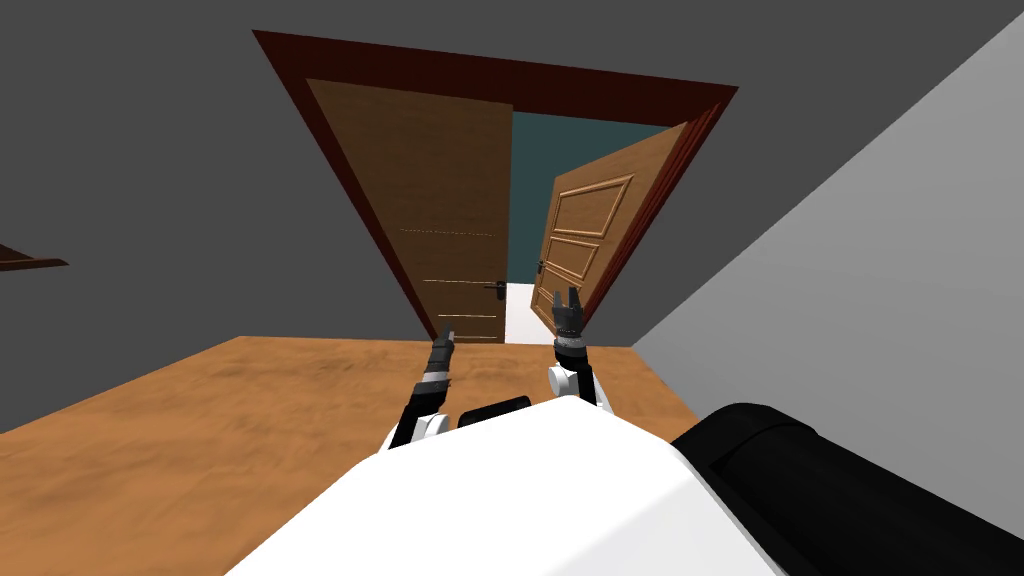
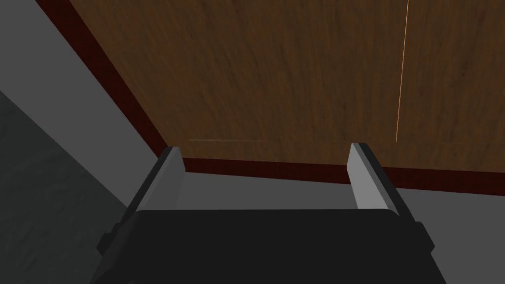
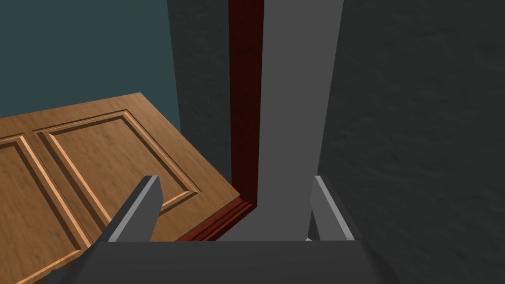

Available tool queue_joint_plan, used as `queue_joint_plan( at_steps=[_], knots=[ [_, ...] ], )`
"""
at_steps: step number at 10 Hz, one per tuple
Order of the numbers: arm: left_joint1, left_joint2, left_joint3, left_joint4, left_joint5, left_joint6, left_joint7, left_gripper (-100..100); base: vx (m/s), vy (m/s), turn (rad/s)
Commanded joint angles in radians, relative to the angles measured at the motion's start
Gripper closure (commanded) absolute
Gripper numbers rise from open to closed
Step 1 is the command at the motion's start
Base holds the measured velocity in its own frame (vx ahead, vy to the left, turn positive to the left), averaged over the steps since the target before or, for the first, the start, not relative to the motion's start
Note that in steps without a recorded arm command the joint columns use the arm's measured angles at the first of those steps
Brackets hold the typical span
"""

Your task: Push the door open

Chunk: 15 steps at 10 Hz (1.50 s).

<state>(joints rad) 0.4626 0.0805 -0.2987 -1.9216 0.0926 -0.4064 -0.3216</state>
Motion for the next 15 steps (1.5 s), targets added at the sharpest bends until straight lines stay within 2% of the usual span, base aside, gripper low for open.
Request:
queue_joint_plan(
  at_steps=[1,6,7,8,15],
  knots=[
    [0.001,0.0,-0.028,0.029,0.017,0.006,-0.01,-100,0.198,-0.047,0.062],
    [-0.004,-0.02,-0.115,0.13,0.06,0.02,-0.048,-100,0.204,-0.025,0.055],
    [-0.004,-0.022,-0.123,0.14,0.064,0.021,-0.052,-100,0.15,-0.016,0.048],
    [-0.006,-0.031,-0.146,0.167,0.076,0.025,-0.062,-100,0.174,-0.028,0.051],
    [-0.011,-0.073,-0.23,0.265,0.118,0.039,-0.099,-100,0.188,-0.044,0.042]
  ],
)
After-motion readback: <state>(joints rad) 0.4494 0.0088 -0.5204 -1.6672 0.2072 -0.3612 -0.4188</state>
